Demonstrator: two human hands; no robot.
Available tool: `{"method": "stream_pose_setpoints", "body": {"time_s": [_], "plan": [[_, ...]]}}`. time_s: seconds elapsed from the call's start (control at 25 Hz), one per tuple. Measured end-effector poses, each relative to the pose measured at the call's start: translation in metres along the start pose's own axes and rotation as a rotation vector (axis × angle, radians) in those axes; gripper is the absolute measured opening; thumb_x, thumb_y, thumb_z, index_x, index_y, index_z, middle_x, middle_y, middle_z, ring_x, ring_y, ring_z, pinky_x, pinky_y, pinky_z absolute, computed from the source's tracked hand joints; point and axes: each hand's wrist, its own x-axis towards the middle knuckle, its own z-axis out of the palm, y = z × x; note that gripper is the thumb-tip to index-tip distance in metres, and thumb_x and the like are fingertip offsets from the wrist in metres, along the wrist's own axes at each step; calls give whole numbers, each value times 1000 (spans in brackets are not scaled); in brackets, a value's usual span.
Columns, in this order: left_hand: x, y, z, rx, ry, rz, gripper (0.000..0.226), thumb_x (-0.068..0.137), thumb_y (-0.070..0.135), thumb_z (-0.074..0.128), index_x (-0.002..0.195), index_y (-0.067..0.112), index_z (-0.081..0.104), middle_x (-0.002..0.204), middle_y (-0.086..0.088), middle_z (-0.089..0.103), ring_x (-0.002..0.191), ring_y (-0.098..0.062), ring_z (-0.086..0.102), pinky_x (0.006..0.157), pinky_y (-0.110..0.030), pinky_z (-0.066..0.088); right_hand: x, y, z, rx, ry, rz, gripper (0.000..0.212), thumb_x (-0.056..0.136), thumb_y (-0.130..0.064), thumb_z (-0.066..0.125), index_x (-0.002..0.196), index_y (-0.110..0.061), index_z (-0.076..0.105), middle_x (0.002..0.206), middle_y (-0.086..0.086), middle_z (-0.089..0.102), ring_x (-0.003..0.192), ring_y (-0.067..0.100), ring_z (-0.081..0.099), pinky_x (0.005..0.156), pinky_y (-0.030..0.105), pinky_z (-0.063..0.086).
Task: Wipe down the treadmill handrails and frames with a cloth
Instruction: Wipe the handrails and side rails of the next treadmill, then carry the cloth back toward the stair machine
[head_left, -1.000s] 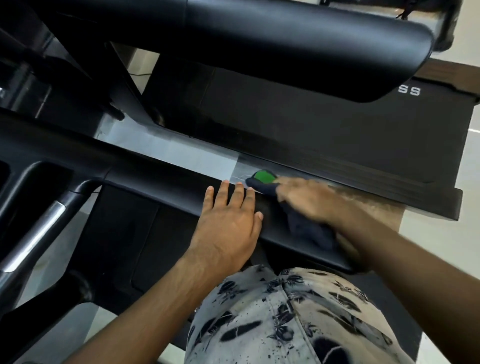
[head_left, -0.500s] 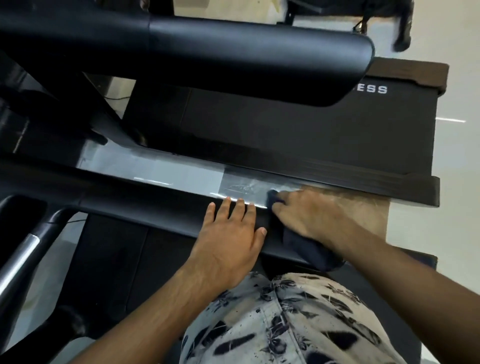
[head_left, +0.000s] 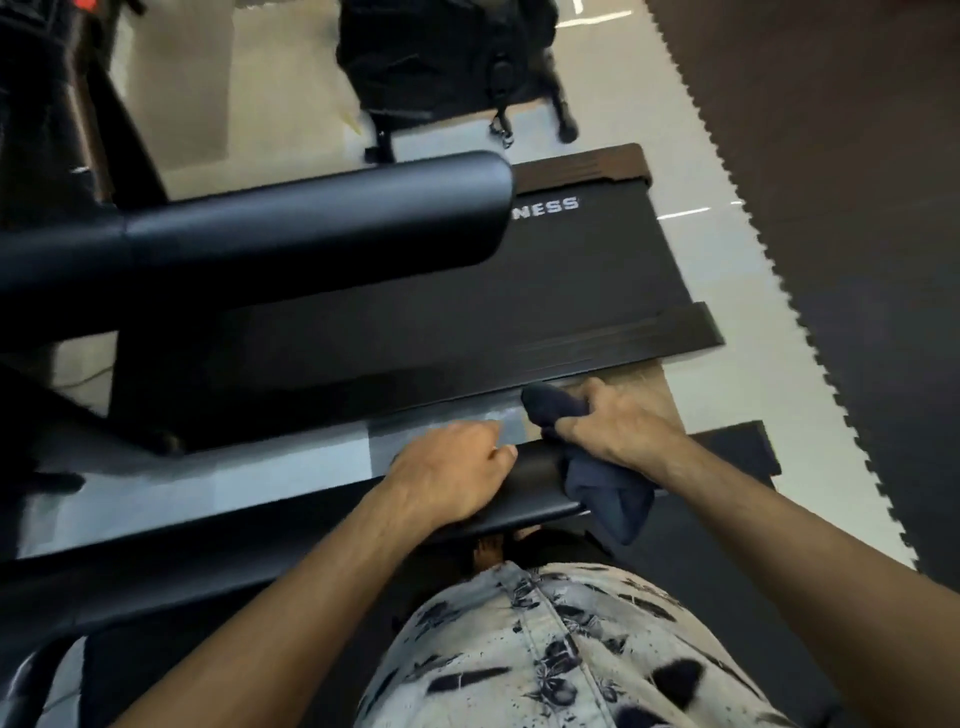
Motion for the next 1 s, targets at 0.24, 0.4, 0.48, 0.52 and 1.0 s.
{"method": "stream_pose_setpoints", "body": {"time_s": [0.24, 0.4, 0.48, 0.52, 1.0], "plan": [[35, 59, -31, 155, 3, 308, 43, 99, 42, 39, 138, 27, 48, 133, -3, 59, 119, -27, 57, 99, -42, 46, -53, 58, -41, 148, 386, 106, 14, 87, -34, 54, 95, -23, 49, 94, 7, 62, 82, 28, 57, 64, 35, 39], [50, 132, -34, 254, -32, 491, 42, 97, 42, 42, 135, 25, 52, 132, -4, 60, 118, -27, 57, 99, -43, 46, -107, 131, -56, 250, 587, 259, 8, 92, -19, 47, 98, -14, 48, 94, 7, 62, 82, 27, 56, 62, 34, 38], [54, 175, -32, 296, -51, 583, 41, 97, 41, 43, 133, 24, 53, 130, -5, 61, 116, -27, 58, 99, -43, 47, -133, 172, -60, 285, 663, 363, 12, 92, -15, 44, 101, -10, 50, 98, 10, 63, 81, 27, 55, 64, 35, 38], [55, 197, -29, 329, -58, 628, 42, 97, 40, 43, 136, 24, 52, 132, -5, 60, 118, -26, 57, 100, -42, 46, -145, 192, -61, 303, 692, 420, 14, 92, -14, 43, 104, -9, 50, 99, 11, 63, 82, 28, 55, 65, 35, 39], [52, 543, 81, 606, -77, 1055, 47, 97, 37, 44, 139, 19, 50, 136, -4, 59, 122, -25, 55, 102, -39, 44, -303, 478, -87, 489, 966, 844, 19, 88, -18, 53, 106, -19, 58, 93, 8, 65, 80, 30, 59, 65, 34, 44]]}}
